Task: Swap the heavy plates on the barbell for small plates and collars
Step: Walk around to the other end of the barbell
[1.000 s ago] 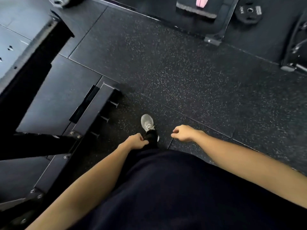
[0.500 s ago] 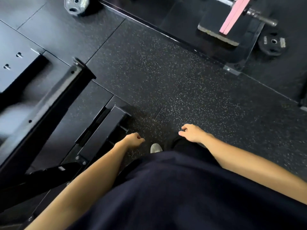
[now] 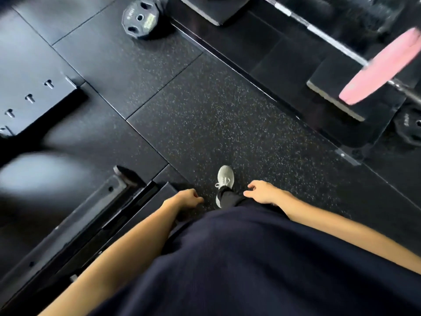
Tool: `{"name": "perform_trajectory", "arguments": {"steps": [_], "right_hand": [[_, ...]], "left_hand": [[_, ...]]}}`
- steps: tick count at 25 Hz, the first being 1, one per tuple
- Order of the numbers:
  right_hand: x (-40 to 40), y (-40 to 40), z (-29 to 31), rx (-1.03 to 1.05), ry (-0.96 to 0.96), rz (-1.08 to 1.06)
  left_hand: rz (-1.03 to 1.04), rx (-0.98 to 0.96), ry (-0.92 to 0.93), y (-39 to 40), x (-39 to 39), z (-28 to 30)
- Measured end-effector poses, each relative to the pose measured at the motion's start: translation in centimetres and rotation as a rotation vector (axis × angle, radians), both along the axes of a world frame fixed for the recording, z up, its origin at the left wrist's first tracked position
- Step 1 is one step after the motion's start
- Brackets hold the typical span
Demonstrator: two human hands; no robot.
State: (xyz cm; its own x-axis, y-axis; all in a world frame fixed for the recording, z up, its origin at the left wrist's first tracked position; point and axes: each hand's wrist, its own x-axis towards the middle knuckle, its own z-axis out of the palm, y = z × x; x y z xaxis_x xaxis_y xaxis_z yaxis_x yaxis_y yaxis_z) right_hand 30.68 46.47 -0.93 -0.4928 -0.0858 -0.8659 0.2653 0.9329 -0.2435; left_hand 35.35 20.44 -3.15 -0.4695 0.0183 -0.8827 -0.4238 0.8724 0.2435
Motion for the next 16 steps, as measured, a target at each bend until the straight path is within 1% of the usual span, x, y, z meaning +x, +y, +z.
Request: {"name": "perform_trajectory", "arguments": {"steps": [2, 5, 8, 12, 14, 16], "right_hand": [[-7.8, -1.9, 0.7, -0.005, 0.038, 0.044], [-17.6, -5.3, 1.8, -0.014, 0.086, 0.123], [-25.8, -10.8, 2.1, -0.018, 0.058, 0.209], [-35.3, -19.2, 1.1, -0.020, 0.026, 0.334], [-40.8, -24.4, 0.5, -0.026, 0.022, 0.366], [-46.2, -29.7, 1.1, -0.022, 0.028, 0.375]], "left_hand": [[0.090, -0.027, 0.047, -2.2, -6.1, 0.9], [0.258, -0.072, 0.142, -6.1, -12.7, 2.2], [0.405, -0.070, 0.139, -10.4, -17.8, 2.4], [0.451, -0.004, -0.004, -17.7, -24.7, 0.5], [0.471, -0.006, 0.015, -22.8, -30.0, -0.2], [0.457, -0.022, 0.037, -28.6, -35.4, 0.2]]}}
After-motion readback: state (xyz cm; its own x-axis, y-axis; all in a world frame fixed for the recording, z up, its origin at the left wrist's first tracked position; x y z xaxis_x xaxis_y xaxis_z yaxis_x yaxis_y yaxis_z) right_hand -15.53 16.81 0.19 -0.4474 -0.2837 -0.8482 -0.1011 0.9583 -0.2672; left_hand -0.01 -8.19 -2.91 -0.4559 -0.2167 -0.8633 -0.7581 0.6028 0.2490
